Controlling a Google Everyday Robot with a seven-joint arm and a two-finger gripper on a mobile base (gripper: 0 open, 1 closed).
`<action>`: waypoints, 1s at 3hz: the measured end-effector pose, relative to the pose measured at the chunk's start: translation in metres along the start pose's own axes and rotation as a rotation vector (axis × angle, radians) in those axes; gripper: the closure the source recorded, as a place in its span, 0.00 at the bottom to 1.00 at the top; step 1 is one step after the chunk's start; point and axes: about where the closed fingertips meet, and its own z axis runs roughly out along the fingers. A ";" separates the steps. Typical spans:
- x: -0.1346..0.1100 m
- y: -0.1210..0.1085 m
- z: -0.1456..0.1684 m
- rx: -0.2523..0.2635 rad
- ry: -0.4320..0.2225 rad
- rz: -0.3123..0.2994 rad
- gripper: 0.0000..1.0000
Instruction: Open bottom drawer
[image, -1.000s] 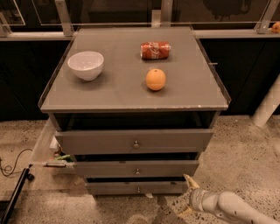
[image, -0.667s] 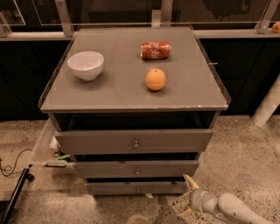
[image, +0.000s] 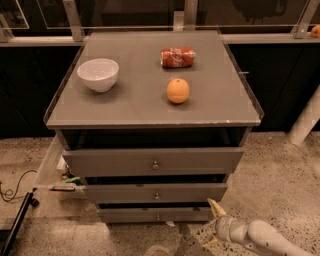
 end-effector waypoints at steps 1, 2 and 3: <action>0.002 0.007 0.013 -0.027 0.005 -0.016 0.00; 0.013 0.017 0.027 -0.086 0.015 -0.011 0.00; 0.025 0.025 0.039 -0.134 0.023 0.004 0.00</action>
Offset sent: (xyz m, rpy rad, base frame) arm -0.0035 0.0083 -0.0555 -0.0408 0.1265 0.0913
